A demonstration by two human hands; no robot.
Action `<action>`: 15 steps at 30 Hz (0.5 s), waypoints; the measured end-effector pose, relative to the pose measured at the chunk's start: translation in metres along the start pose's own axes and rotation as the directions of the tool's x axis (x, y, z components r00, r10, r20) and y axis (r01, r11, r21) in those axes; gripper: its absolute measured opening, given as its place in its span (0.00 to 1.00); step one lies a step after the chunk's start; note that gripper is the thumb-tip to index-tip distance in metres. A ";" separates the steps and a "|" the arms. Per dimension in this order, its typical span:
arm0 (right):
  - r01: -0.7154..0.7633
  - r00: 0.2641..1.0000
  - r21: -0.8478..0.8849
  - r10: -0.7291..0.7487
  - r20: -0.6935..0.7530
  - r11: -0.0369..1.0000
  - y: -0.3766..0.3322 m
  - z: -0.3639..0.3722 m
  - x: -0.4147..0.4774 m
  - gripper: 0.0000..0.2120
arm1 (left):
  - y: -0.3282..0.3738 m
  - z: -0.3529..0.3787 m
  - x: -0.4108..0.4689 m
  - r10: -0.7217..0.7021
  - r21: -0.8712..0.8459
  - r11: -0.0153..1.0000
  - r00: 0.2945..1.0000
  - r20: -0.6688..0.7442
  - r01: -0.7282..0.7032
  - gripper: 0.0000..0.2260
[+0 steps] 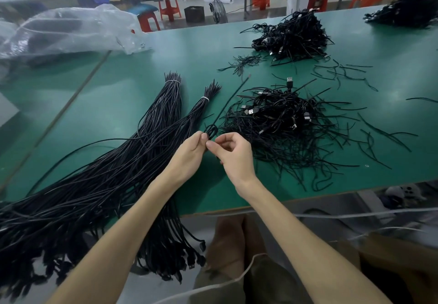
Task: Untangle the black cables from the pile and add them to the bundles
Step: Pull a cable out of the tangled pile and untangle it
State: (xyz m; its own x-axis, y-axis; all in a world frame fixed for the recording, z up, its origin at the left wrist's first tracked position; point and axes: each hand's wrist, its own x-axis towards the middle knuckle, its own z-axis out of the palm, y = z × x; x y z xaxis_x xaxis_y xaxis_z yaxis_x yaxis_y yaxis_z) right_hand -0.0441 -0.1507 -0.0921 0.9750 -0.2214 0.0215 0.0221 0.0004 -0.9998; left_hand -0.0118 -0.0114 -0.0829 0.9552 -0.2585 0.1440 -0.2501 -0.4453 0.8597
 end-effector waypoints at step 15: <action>0.025 1.000 0.007 -0.025 0.016 1.000 0.004 -0.002 0.000 0.14 | 0.005 -0.001 -0.003 0.002 -0.041 0.999 1.000 0.014 -0.001 0.18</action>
State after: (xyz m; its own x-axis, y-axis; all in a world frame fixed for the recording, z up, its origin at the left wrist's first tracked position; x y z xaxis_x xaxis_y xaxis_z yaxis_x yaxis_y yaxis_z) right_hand -0.0442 -0.1530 -0.0959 0.9775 -0.2057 0.0463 0.0477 0.0019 -0.9989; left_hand -0.0161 -0.0119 -0.0782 0.9524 -0.2716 0.1385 -0.2446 -0.4096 0.8789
